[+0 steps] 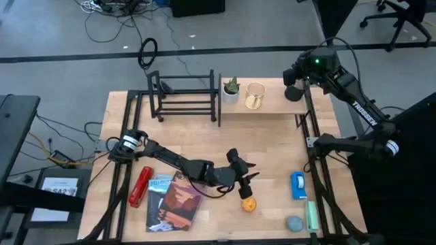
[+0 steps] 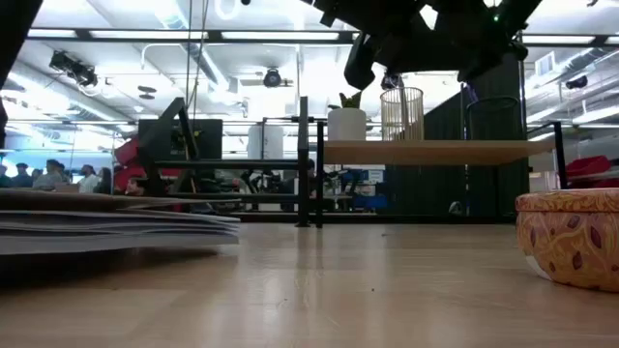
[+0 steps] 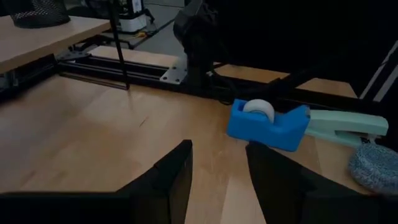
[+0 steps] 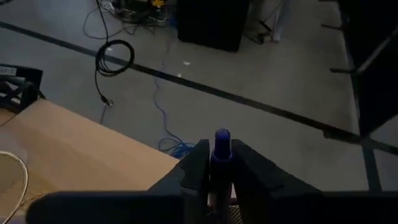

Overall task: Stock shelves
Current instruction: Put the blue pen into the black pen organizer on the shelf, then put the brown book on the black book shelf

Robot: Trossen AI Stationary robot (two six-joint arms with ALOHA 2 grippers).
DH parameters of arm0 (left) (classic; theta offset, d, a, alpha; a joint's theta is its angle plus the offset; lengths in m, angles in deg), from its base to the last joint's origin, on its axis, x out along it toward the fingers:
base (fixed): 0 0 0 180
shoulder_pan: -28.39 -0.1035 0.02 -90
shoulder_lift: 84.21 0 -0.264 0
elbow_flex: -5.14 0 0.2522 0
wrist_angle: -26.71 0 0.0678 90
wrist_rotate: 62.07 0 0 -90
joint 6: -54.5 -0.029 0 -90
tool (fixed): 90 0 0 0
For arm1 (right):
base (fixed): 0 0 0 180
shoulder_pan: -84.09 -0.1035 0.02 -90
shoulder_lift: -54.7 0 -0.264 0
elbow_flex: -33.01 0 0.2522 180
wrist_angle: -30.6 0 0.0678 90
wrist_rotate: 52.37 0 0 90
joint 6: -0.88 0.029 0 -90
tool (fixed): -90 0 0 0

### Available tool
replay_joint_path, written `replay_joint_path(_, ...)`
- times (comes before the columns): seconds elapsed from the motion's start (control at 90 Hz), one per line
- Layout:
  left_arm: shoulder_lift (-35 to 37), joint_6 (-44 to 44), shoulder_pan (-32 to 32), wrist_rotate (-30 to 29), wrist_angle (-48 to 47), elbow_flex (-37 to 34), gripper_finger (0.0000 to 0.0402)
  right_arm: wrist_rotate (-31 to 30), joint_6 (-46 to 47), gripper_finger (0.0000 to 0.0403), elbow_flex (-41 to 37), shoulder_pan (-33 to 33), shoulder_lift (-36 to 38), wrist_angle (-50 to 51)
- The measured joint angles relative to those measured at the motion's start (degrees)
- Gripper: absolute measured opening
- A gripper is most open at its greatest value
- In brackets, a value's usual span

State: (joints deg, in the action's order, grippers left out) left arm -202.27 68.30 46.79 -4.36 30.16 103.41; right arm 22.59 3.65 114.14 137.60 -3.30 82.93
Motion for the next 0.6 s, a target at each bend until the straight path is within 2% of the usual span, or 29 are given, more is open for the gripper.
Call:
replay_joint_path(0.267,0.0,0.39,0.02,0.0,0.01,0.0,0.0133,0.3,-0.55,0.0056,0.0,0.0,0.0,0.9)
replay_joint_path(0.411,0.0,0.16,0.02,-0.02,0.02,0.0,0.0133,0.27,-4.62,0.0079,1.28,-0.35,0.73,1.98)
replay_joint_path(0.6,0.0,-3.13,0.02,-1.54,-1.12,1.61,0.0133,0.26,-7.68,0.0091,6.36,-6.65,4.94,2.91)
